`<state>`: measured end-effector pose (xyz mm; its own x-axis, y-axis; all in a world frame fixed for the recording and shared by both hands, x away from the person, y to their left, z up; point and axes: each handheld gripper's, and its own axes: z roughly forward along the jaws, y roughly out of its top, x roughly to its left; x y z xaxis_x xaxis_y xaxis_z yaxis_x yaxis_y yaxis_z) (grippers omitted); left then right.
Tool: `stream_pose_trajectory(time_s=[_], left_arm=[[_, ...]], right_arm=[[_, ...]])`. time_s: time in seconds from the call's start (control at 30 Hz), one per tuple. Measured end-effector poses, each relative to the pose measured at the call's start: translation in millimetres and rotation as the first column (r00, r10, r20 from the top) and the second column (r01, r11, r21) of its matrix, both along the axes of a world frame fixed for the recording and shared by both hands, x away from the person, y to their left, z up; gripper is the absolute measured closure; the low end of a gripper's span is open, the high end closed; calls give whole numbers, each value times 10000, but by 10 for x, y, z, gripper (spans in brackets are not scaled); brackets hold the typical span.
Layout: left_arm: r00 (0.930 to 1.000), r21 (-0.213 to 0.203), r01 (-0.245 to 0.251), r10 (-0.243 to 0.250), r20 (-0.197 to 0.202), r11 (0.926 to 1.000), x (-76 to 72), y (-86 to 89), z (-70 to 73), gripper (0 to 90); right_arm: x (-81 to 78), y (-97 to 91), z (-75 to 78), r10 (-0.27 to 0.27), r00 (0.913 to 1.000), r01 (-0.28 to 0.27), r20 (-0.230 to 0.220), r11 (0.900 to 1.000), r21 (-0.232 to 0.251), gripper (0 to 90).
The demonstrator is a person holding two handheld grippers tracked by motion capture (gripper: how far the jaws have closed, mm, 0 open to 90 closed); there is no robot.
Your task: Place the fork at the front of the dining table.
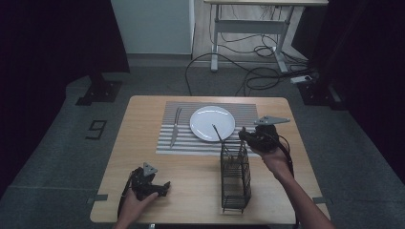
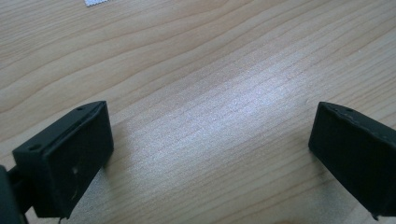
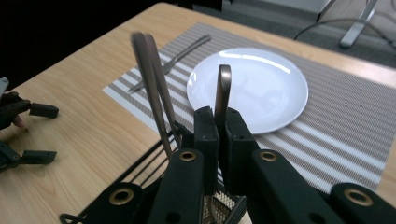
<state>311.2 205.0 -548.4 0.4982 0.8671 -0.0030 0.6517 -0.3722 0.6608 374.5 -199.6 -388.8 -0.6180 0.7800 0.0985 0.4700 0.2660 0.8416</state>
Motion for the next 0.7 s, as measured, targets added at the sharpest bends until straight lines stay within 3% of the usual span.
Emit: stream_pose_trajectory(time_s=[0.47,0.7], left_arm=[[10000,6,5,-5,-2,10000,0,0,0,0],[10000,-1,2,-2,-8,10000,-1,0,0,0]], right_arm=[[-119,-157,316,-45,9981,-4,614,9968,805,865],[-235,-364,603,-498,9870,309,1529,9919,1235,866]])
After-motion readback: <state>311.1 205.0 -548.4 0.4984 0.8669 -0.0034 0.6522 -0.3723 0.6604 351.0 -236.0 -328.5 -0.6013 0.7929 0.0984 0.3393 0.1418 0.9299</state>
